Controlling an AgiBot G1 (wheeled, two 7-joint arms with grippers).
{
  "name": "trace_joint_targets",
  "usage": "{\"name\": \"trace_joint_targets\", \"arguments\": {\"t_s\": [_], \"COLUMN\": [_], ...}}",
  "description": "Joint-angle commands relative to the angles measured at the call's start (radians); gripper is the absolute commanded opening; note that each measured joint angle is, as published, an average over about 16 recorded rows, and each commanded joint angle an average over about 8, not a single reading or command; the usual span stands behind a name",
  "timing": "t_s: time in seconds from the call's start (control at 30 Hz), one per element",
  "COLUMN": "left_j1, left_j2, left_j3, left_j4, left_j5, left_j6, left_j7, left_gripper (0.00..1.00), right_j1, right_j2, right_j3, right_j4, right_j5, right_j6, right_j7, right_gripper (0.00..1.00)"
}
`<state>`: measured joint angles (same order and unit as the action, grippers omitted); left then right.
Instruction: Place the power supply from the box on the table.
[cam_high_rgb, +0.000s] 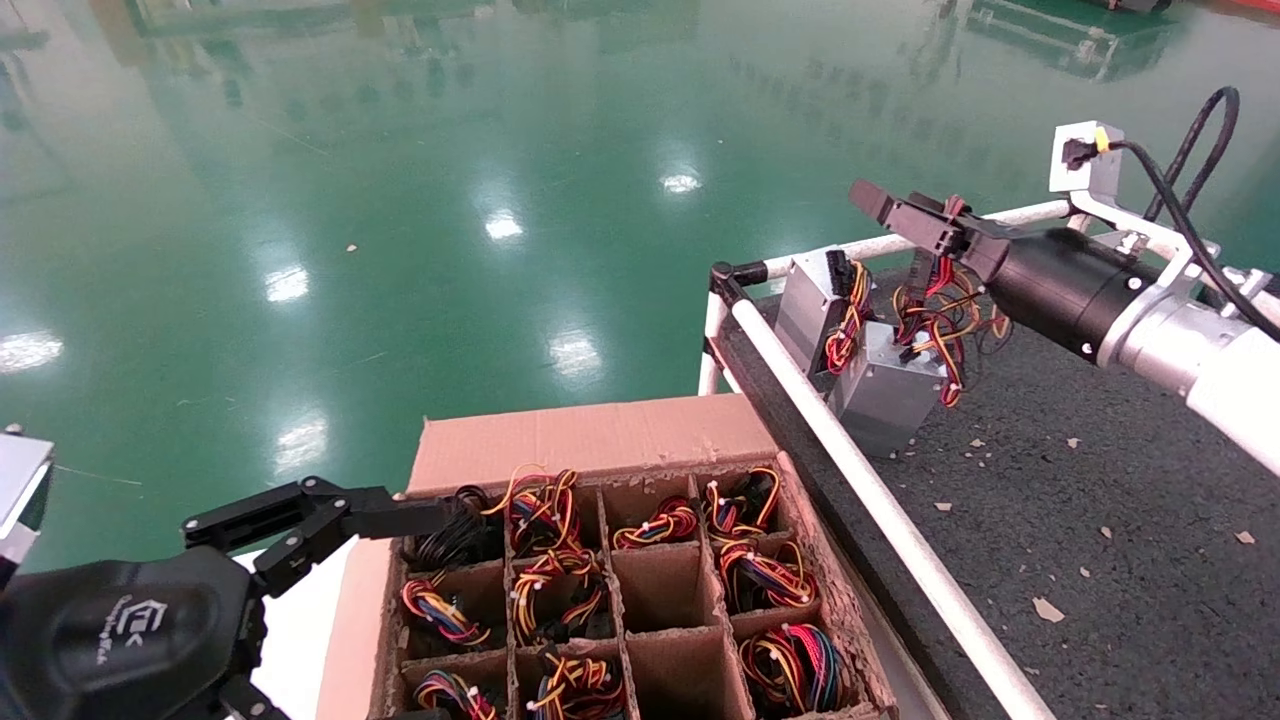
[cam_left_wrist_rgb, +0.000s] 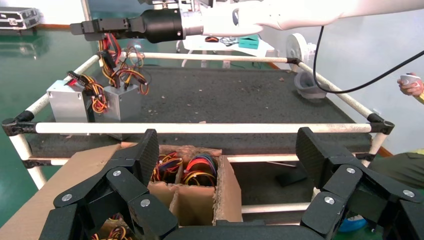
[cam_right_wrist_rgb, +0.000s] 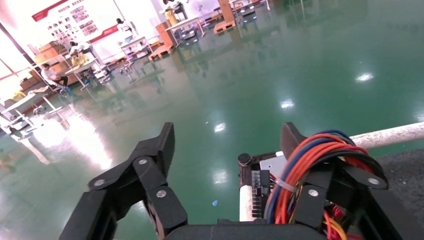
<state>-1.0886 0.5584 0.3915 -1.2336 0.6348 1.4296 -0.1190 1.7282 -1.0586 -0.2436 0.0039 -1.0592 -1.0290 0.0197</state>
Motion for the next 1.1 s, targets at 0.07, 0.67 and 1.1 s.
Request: {"name": "trace_joint_targets", "arguments": {"t_s": [0.07,0.67,1.1], "left_j1": [0.0,0.0,0.0], "left_j2": [0.0,0.0,0.0], "left_j3": [0.0,0.0,0.0], "left_j4": [0.0,0.0,0.0], "left_j5": [0.0,0.0,0.0], "left_j6": [0.0,0.0,0.0], "left_j7": [0.0,0.0,0.0], "left_gripper": [1.0,1.0,1.0], "right_j1": [0.004,0.059,0.097], "right_j2": [0.008,0.033,0.084], "right_j3": [-0.007,-0.107,-0.13], "right_j4": [-0.001,-0.053,-0.083], "right_j5": [-0.01,-0.154,-0.186], "right_j6": [-0.011,-0.024,-0.084], "right_j7": [0.008,0.081,0.085], "right_gripper": [1.0,1.0,1.0]}}
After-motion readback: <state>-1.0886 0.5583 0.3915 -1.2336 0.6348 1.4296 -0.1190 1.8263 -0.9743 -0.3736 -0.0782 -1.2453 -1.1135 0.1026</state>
